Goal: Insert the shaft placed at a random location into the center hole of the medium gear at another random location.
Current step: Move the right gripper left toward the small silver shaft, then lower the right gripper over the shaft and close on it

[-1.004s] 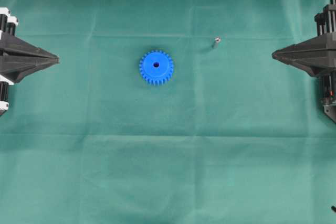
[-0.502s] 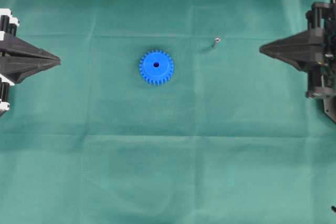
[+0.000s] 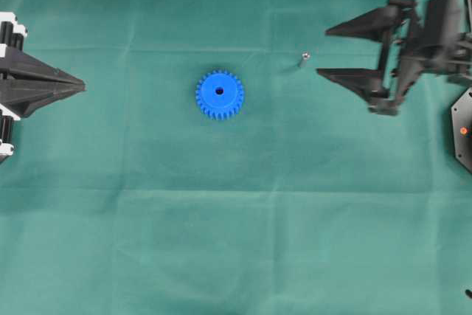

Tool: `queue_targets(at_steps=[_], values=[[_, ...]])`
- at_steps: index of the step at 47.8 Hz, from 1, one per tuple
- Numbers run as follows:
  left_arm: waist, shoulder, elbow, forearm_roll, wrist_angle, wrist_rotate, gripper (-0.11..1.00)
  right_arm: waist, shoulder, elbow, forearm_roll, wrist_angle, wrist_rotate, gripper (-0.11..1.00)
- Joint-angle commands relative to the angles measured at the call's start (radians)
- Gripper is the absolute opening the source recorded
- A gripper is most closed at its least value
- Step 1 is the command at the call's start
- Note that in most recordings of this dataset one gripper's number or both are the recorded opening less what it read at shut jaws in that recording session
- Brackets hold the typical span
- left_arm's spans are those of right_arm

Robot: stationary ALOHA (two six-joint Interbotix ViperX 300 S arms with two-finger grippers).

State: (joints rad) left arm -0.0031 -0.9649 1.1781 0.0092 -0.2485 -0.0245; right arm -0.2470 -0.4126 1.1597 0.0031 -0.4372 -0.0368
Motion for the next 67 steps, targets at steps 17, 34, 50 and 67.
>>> queue_targets(at_steps=[17,34,50,67], values=[[-0.002,0.009,-0.025,0.003,0.005,-0.003,0.0,-0.049,0.318,-0.044,0.018,-0.17,-0.017,0.8],[-0.002,0.011,-0.025,0.003,0.005,-0.003,0.0,-0.058,0.403,-0.046,0.038,-0.227,-0.018,0.8],[-0.002,0.012,-0.023,0.003,0.005,-0.003,0.0,-0.066,0.405,-0.046,0.048,-0.229,-0.018,0.76],[-0.002,0.012,-0.023,0.003,0.008,-0.003,0.0,-0.069,0.405,-0.046,0.049,-0.222,-0.026,0.13]])
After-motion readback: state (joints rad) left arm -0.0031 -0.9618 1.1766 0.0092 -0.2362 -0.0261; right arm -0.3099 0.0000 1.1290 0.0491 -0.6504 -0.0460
